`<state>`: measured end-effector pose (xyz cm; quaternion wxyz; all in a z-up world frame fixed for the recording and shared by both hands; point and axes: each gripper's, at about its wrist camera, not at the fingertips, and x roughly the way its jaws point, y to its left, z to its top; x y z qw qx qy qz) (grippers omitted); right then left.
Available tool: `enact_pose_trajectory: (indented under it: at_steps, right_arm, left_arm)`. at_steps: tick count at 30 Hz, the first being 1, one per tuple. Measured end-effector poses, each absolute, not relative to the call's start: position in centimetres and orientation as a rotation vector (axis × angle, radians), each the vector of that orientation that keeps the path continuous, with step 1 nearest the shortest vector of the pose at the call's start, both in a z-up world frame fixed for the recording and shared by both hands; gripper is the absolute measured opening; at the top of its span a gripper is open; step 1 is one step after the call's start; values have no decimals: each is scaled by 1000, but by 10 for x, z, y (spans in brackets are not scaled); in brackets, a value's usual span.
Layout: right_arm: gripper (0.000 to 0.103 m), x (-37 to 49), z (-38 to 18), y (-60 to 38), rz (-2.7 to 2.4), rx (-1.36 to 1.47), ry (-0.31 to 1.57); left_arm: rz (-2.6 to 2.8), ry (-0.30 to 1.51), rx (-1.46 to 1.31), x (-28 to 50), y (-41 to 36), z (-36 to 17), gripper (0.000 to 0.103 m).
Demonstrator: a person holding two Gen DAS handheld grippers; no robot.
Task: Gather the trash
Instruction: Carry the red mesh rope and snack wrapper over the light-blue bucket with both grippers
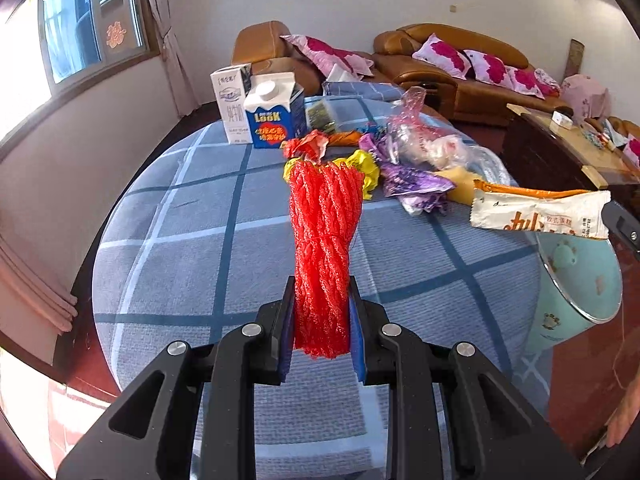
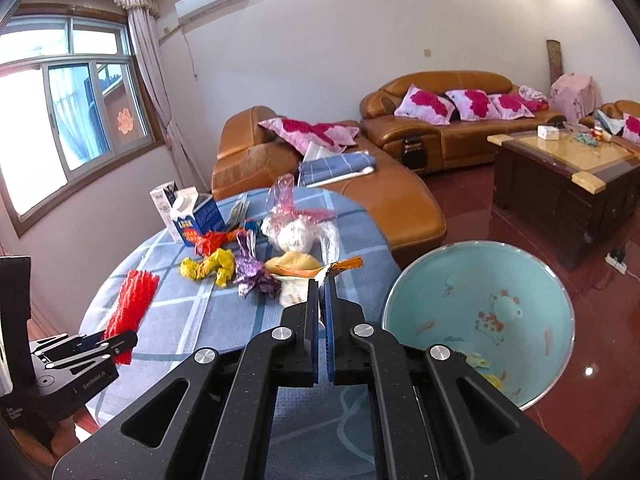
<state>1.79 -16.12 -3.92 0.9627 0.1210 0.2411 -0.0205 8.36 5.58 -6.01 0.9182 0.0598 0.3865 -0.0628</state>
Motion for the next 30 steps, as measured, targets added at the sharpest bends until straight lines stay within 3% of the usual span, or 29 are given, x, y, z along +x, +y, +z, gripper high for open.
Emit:
enact_pose_trajectory:
  at_steps: [18, 30]
  right_arm:
    - [3, -21, -14, -203, -176, 246, 381]
    - [3, -27, -28, -249, -313, 287, 391]
  left_arm:
    - [-272, 721, 177, 79, -20, -38, 23]
    - [-389, 701, 242, 72, -90, -35, 23]
